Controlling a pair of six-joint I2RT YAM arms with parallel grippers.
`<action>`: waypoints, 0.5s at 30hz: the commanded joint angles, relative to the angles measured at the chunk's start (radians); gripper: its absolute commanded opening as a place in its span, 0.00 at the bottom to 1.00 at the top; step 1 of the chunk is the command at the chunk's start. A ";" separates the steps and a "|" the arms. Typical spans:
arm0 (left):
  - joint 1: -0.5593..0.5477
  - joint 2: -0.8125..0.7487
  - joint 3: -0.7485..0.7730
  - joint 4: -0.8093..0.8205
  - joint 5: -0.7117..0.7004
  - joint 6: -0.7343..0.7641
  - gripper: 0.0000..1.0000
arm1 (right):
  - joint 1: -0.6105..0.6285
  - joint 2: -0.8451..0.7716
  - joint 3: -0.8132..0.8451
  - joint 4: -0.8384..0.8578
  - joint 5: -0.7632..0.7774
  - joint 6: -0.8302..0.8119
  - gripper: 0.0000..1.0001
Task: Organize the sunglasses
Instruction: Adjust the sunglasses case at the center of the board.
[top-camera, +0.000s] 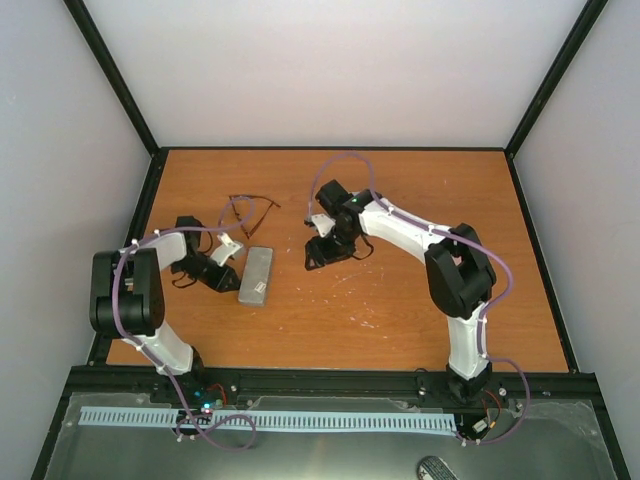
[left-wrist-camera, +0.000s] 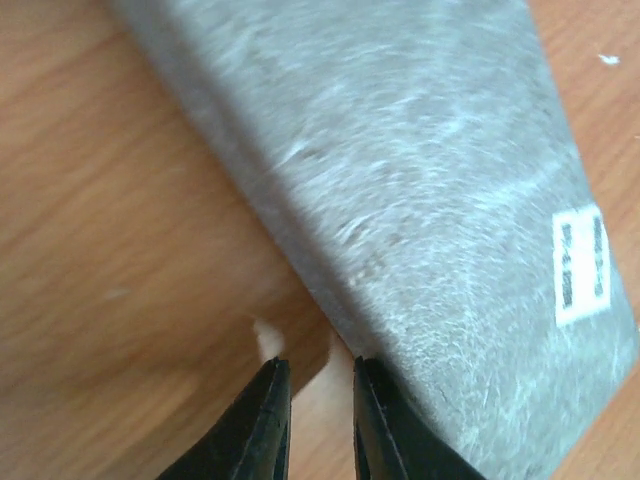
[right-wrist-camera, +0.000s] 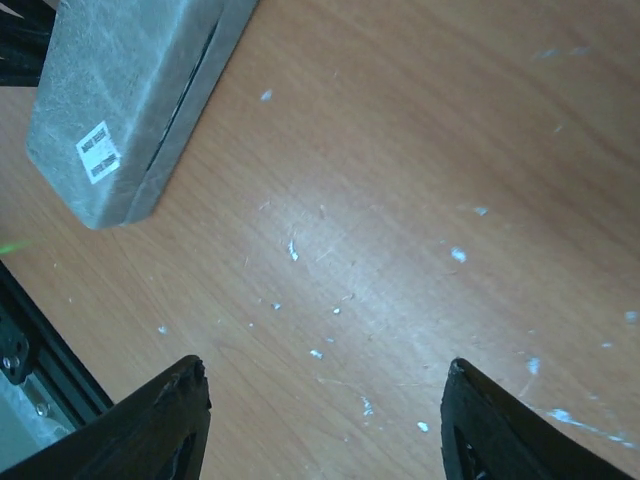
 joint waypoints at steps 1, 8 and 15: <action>-0.072 -0.055 -0.038 0.050 0.055 -0.050 0.19 | 0.033 -0.001 -0.058 0.060 -0.040 0.031 0.62; -0.148 -0.018 -0.060 0.208 0.055 -0.121 0.18 | 0.081 0.048 -0.106 0.173 0.027 0.020 0.70; -0.144 -0.012 -0.136 0.332 -0.082 -0.107 0.17 | 0.129 0.140 0.015 0.199 0.143 -0.085 1.00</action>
